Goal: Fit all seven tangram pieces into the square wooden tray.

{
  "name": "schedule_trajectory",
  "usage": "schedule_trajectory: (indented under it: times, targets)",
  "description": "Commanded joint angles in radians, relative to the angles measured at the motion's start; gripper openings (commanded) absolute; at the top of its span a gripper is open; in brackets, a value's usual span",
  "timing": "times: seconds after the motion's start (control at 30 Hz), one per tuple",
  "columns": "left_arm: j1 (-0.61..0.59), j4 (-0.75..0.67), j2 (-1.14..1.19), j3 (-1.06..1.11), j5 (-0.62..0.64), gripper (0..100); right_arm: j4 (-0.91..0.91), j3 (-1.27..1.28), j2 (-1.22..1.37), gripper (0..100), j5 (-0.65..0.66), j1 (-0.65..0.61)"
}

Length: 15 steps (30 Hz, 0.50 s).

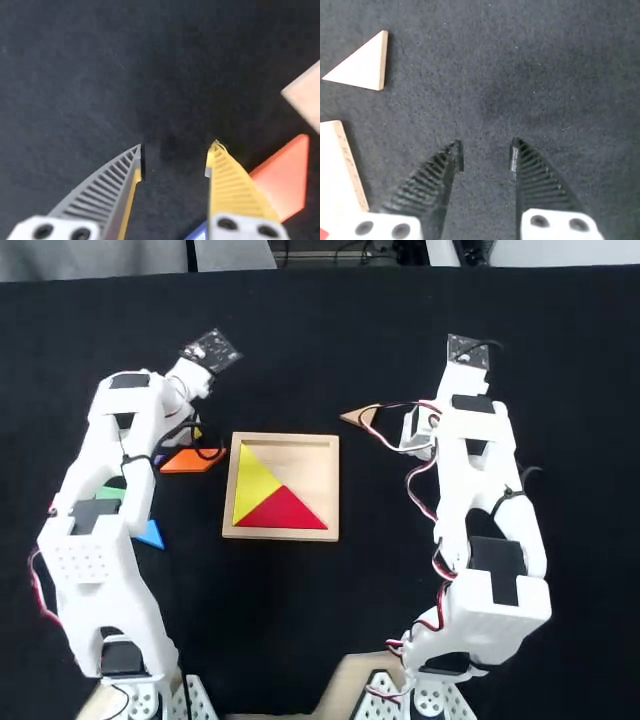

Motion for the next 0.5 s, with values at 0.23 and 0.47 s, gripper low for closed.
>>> schedule_trajectory:
  times: [0.23, 0.47]
  targets:
    - [-0.041, 0.319, -0.044, -0.047, -0.135, 21, -0.017, -0.002, -0.061, 16.5, 0.008, -0.015]
    - [0.028, 0.377, -0.284, 0.185, -0.11, 21, -0.015, -0.002, -0.061, 16.5, 0.008, -0.015]
